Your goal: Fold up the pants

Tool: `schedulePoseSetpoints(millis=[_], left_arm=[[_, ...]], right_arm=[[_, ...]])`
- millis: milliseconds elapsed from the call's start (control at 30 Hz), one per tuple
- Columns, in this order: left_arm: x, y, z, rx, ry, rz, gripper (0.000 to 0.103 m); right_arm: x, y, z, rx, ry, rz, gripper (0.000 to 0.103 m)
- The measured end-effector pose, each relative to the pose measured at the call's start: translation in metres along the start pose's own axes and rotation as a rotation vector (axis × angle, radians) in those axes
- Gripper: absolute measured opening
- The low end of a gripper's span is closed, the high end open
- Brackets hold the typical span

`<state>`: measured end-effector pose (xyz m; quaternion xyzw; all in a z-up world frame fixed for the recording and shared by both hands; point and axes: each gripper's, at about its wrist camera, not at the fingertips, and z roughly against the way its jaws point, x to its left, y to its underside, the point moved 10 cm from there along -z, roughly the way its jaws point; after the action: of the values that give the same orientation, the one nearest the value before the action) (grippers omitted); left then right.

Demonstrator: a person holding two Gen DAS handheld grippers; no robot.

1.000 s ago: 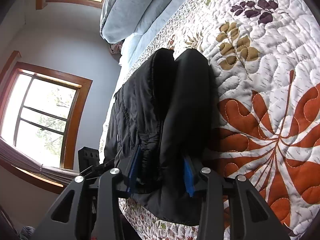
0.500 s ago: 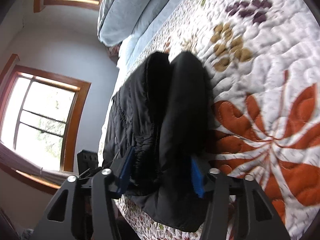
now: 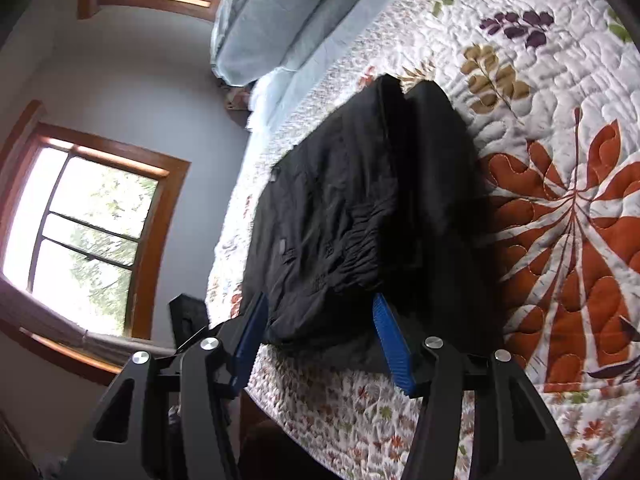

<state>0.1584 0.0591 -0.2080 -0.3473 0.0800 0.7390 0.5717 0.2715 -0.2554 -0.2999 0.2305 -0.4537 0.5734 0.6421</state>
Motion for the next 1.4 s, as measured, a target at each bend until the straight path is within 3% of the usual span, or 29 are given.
schedulePoseSetpoints(millis=[133,433,733,833,900,1067,1200,1300,1400], left_arm=[[-0.001,-0.001,-0.001,-0.001,-0.006,0.005,0.079],[-0.006,0.008,-0.007,-0.011,-0.012,-0.005,0.084],[-0.007,0.011,-0.005,-0.034,-0.044,-0.018,0.089],[-0.004,0.011,0.003,-0.049,-0.079,-0.032,0.09],[-0.001,0.013,0.012,-0.057,-0.1,-0.045,0.092],[0.007,0.019,0.038,-0.096,-0.176,-0.089,0.093],[0.005,0.016,0.052,-0.128,-0.246,-0.135,0.093],[-0.007,0.013,0.058,-0.155,-0.248,-0.151,0.093],[-0.029,0.015,0.071,-0.19,-0.243,-0.179,0.093]], right_arm=[[-0.007,-0.003,-0.002,-0.016,0.032,-0.02,0.022],[-0.021,0.007,0.007,-0.041,0.023,-0.05,0.016],[-0.03,0.008,0.002,-0.029,0.009,-0.087,0.019],[-0.04,0.012,0.008,-0.024,0.014,-0.112,0.031],[-0.051,0.018,0.02,-0.035,0.042,-0.13,0.018],[-0.062,0.029,0.064,-0.101,0.135,-0.119,0.02],[-0.043,0.032,0.084,-0.128,0.127,-0.081,0.02],[-0.019,0.028,0.071,-0.113,0.099,-0.035,0.028],[-0.002,0.028,0.055,-0.091,0.109,-0.001,0.028]])
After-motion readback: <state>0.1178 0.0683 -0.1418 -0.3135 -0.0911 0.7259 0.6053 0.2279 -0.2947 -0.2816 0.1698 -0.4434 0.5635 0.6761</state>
